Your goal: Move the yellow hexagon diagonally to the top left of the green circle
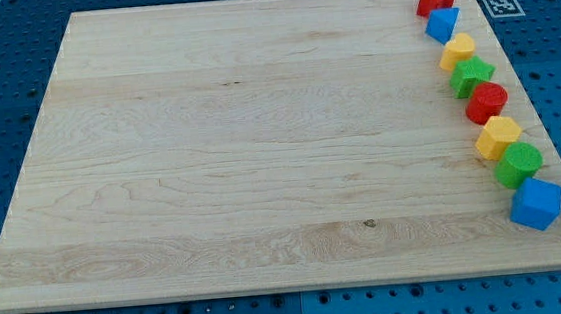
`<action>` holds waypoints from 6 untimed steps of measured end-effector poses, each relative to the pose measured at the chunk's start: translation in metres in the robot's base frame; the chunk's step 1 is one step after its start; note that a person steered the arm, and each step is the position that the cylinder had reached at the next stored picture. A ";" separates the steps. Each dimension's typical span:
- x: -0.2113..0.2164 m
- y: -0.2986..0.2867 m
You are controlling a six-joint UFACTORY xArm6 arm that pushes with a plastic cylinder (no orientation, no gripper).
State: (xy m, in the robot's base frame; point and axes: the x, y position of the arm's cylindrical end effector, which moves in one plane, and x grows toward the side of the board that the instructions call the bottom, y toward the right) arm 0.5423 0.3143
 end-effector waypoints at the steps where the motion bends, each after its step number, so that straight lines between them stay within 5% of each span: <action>1: -0.043 0.000; 6: -0.058 -0.094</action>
